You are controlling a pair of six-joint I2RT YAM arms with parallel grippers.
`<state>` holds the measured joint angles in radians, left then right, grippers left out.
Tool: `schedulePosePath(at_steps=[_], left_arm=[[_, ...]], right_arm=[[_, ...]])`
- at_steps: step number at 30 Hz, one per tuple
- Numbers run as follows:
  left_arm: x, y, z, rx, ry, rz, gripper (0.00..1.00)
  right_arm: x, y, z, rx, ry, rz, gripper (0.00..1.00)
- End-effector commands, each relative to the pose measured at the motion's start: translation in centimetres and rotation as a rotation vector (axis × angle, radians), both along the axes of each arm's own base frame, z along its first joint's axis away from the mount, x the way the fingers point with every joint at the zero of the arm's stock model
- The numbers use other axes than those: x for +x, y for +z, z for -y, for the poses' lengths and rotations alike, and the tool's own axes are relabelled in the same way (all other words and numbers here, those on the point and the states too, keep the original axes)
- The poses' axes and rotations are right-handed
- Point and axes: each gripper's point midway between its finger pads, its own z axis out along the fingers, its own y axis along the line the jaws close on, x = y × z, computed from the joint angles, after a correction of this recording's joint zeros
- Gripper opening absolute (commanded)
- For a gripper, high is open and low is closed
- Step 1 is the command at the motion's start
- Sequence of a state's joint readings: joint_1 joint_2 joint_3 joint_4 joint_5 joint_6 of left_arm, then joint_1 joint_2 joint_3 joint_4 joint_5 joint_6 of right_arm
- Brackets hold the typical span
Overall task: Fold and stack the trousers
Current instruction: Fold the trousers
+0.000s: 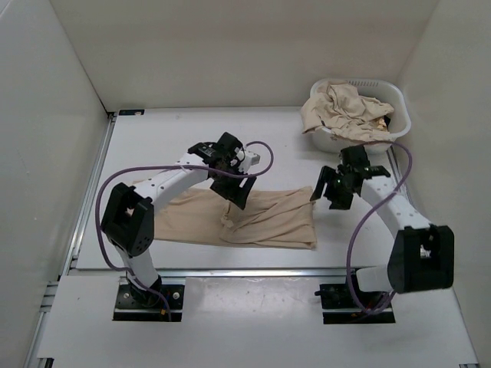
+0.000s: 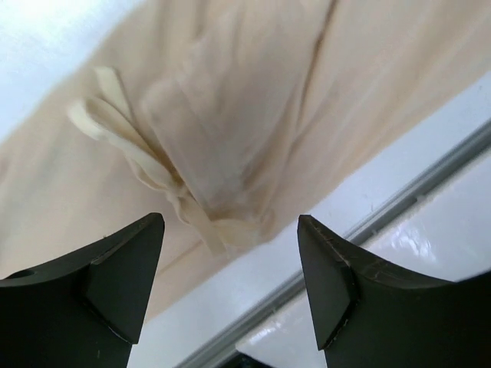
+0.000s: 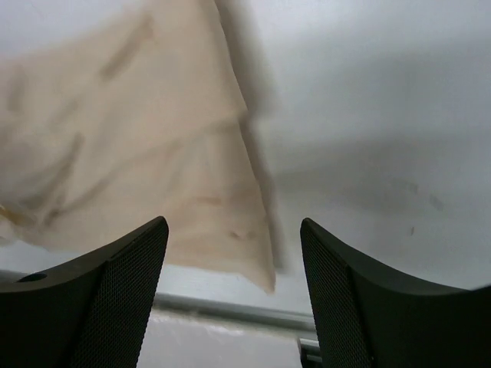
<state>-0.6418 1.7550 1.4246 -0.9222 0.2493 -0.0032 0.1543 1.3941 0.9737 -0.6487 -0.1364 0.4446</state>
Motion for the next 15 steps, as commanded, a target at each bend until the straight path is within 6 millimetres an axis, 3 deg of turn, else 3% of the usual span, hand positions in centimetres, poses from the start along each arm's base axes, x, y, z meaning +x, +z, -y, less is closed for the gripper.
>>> schedulePosePath(at_steps=[1, 2, 4, 5, 6, 10, 11, 13, 14, 15], left_arm=[[3.7, 0.4, 0.1, -0.028, 0.05, 0.091, 0.82], [4.5, -1.3, -0.6, -0.006, 0.074, 0.062, 0.82], [5.3, -1.7, 0.1, -0.024, 0.072, 0.041, 0.79], [5.6, -2.9, 0.1, -0.023, 0.077, 0.007, 0.77], [5.2, -2.8, 1.0, -0.069, 0.055, -0.03, 0.73], [4.8, -4.8, 1.8, -0.101, 0.04, -0.11, 0.49], [5.0, -4.5, 2.0, -0.106, 0.039, -0.103, 0.34], [5.2, -4.8, 2.1, -0.103, 0.04, -0.106, 0.18], [5.5, -5.2, 1.6, -0.091, 0.055, -0.108, 0.14], [5.6, -5.3, 1.6, -0.091, 0.055, -0.108, 0.14]], right_arm=[[-6.5, -2.5, -0.1, -0.007, 0.017, -0.169, 0.74], [-8.2, -3.5, -0.2, 0.0, 0.03, -0.191, 0.73], [-9.4, -4.3, -1.3, 0.045, 0.045, -0.195, 0.73], [-9.9, -4.4, -1.9, 0.081, 0.048, -0.193, 0.73], [-10.8, -5.0, -2.7, 0.124, 0.065, -0.208, 0.73], [-11.9, -6.5, -3.1, 0.133, 0.038, -0.217, 0.73], [-11.9, -6.7, -3.0, 0.126, 0.035, -0.205, 0.65], [-11.4, -7.0, -3.0, 0.133, 0.008, -0.186, 0.55], [-11.3, -7.3, -2.9, 0.126, 0.004, -0.177, 0.49], [-11.5, -7.7, -2.9, 0.126, -0.007, -0.189, 0.36]])
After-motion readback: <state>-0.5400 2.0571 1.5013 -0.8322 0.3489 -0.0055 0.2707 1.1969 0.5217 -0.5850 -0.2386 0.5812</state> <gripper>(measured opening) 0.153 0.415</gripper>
